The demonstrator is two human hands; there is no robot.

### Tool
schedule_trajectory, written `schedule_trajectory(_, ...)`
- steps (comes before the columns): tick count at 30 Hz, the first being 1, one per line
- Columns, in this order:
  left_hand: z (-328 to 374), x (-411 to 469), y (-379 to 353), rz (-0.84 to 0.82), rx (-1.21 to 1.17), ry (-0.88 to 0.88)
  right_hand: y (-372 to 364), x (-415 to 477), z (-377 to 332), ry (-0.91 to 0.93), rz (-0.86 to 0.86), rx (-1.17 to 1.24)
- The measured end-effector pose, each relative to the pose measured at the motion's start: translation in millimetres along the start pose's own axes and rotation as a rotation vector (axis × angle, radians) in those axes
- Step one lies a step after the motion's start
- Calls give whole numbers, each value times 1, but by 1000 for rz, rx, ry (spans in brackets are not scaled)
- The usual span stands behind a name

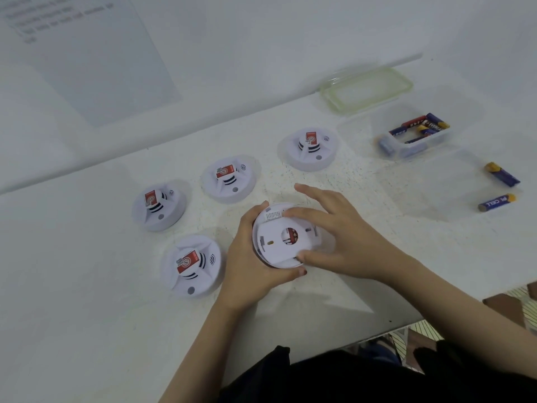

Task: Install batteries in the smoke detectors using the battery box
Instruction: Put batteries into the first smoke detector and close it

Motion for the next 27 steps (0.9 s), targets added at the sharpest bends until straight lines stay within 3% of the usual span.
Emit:
schedule_trajectory(21, 1, -2, 1, 17, 17, -58, 6, 13, -13, -160, -42, -68)
schedule_trajectory(27, -1, -2, 1, 0, -6, -63, 5, 15, -10, -201, -96, 32)
Point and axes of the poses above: each hand's wrist, its own x-axis towards the middle knuckle, its own y-axis out of the back of the hand, z = x × y, the point moved 3 cm from there along x, towards the middle knuckle, and after that the axes turned 14 degrees about x, right-handed, at the moved point
